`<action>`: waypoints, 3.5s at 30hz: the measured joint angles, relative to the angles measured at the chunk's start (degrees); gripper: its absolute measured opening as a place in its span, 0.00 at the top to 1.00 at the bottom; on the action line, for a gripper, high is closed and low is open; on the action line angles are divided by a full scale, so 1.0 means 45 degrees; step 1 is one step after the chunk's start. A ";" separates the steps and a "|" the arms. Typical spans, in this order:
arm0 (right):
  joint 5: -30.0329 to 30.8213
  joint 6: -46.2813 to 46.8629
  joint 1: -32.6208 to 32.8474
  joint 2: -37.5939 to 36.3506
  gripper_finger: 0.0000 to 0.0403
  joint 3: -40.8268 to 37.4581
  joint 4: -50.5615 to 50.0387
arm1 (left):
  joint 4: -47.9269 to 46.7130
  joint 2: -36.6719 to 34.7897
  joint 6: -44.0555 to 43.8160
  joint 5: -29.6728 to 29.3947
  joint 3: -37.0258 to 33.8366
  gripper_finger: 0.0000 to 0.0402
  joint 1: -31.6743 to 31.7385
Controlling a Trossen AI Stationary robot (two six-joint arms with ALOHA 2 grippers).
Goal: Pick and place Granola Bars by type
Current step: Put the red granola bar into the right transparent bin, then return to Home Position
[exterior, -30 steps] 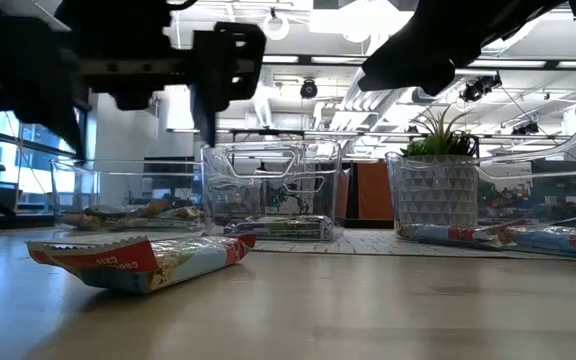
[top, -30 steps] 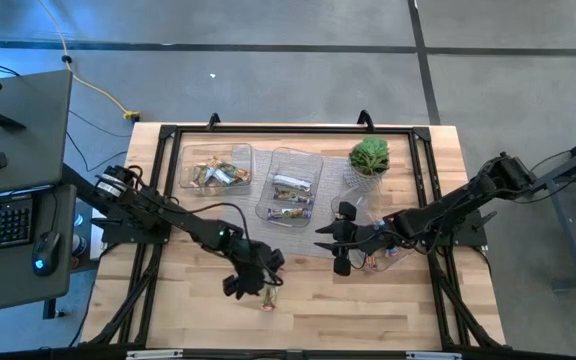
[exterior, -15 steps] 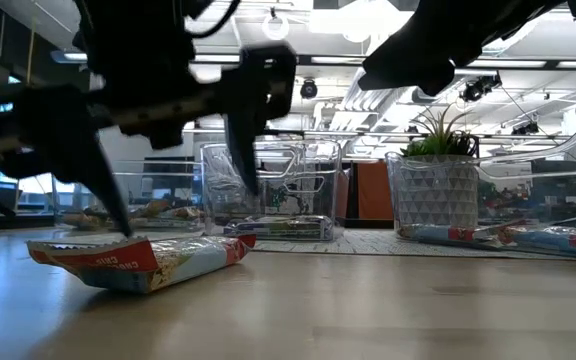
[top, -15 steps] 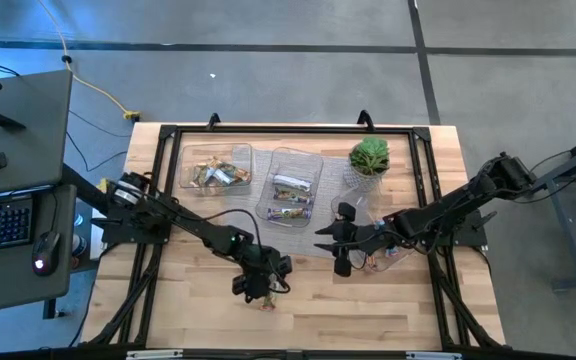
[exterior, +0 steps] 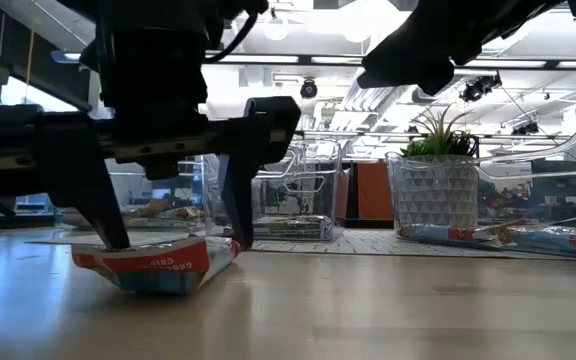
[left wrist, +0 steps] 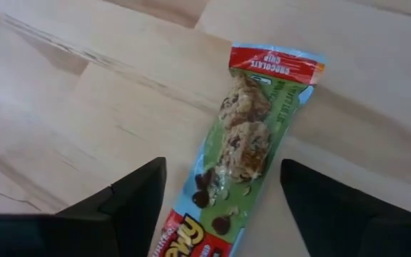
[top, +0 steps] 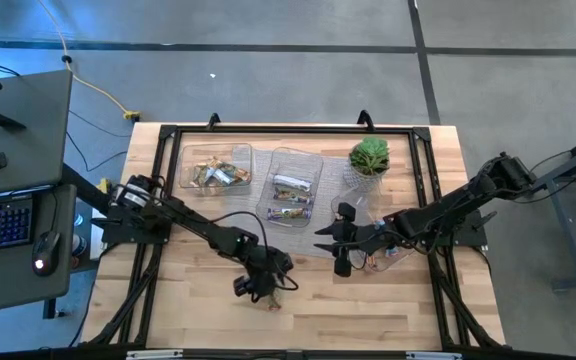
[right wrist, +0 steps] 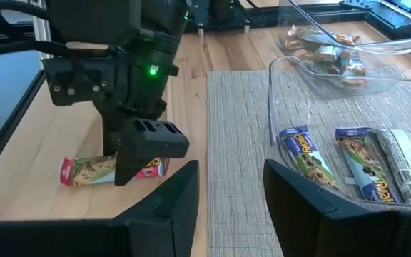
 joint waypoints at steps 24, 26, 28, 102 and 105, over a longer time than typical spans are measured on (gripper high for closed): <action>0.0736 -0.0206 -0.0036 0.0005 0.65 0.0010 0.0800 | -0.0435 -0.0091 -0.3332 -0.1332 0.1523 0.66 0.0651; 0.0900 -0.0134 -0.0044 0.0005 0.65 0.0010 0.0767 | -0.0948 -0.0083 -0.3309 -0.2133 0.2084 0.66 0.0651; 0.0805 -0.0119 -0.0049 0.0005 0.65 0.0010 0.0767 | -0.1495 -0.0082 -0.3307 -0.2757 0.2739 0.66 0.0651; 0.1773 -0.2000 0.1049 -1.0025 0.65 -0.0005 -0.3309 | -0.7438 -0.1900 -0.9231 -0.4412 0.8792 0.44 0.4299; 0.1866 -0.0618 0.1049 -1.1062 0.65 -0.0215 -0.5594 | -0.9800 -0.4090 -0.9490 -0.5082 0.8819 0.44 0.4209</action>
